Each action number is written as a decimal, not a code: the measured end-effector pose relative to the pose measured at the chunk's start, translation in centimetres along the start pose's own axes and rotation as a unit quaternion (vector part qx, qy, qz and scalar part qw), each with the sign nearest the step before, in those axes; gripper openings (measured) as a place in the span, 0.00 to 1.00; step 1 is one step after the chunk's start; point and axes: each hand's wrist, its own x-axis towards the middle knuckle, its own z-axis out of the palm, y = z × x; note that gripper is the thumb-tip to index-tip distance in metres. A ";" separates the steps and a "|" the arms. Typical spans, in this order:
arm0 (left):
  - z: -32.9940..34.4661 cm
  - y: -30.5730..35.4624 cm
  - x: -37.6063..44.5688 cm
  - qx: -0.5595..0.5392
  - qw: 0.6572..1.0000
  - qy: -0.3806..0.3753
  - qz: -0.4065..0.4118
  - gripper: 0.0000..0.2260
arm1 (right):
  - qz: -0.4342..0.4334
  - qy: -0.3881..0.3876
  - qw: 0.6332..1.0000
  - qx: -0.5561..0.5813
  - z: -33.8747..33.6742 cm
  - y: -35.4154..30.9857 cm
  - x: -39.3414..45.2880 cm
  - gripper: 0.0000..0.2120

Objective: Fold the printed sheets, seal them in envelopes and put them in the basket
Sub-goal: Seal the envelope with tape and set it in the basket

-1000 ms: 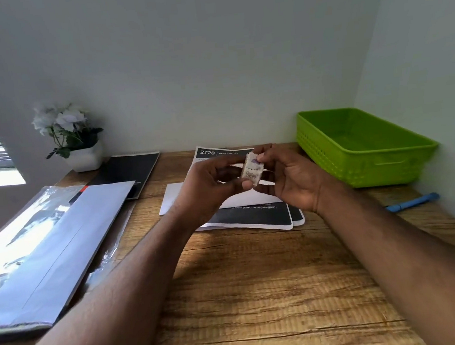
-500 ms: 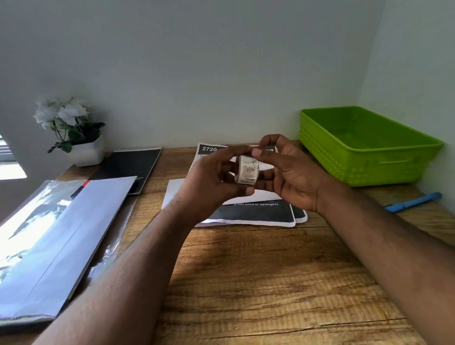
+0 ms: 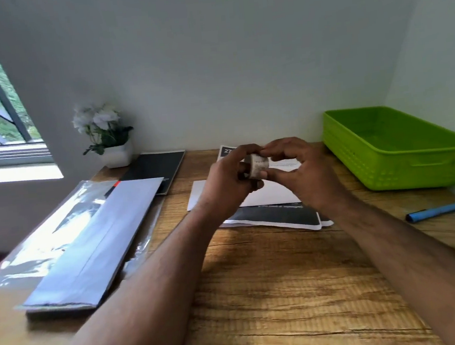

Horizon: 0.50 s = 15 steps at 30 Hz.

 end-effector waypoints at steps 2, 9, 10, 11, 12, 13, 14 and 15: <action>0.0 -0.1 -0.1 0.005 1.000 0.007 0.009 0.25 | 0.022 0.007 1.000 0.007 0.1 0.0 0.0 0.15; 0.1 -0.5 0.1 0.026 0.999 0.015 0.012 0.25 | 0.084 0.026 0.991 0.103 0.3 0.0 0.1 0.11; 0.0 -0.5 0.1 0.033 0.999 0.014 0.013 0.25 | 0.081 0.030 0.991 0.100 0.3 0.1 0.1 0.11; 0.0 -0.6 0.2 0.043 0.999 0.013 0.016 0.25 | 0.076 0.034 0.992 0.093 0.3 0.1 0.1 0.11; 0.0 -0.6 0.2 0.053 0.998 0.012 0.022 0.25 | 0.073 0.039 0.992 0.091 0.3 0.1 0.1 0.10; 0.0 -0.7 0.2 0.061 0.998 0.011 0.027 0.25 | 0.073 0.047 0.992 0.091 0.3 0.1 0.1 0.09; 0.0 -0.7 0.2 0.066 0.997 0.012 0.031 0.26 | 0.073 0.056 0.992 0.090 0.3 0.1 0.1 0.08; 0.0 -0.8 0.2 0.069 0.997 0.013 0.031 0.26 | 0.070 0.061 0.992 0.082 0.3 0.1 0.1 0.07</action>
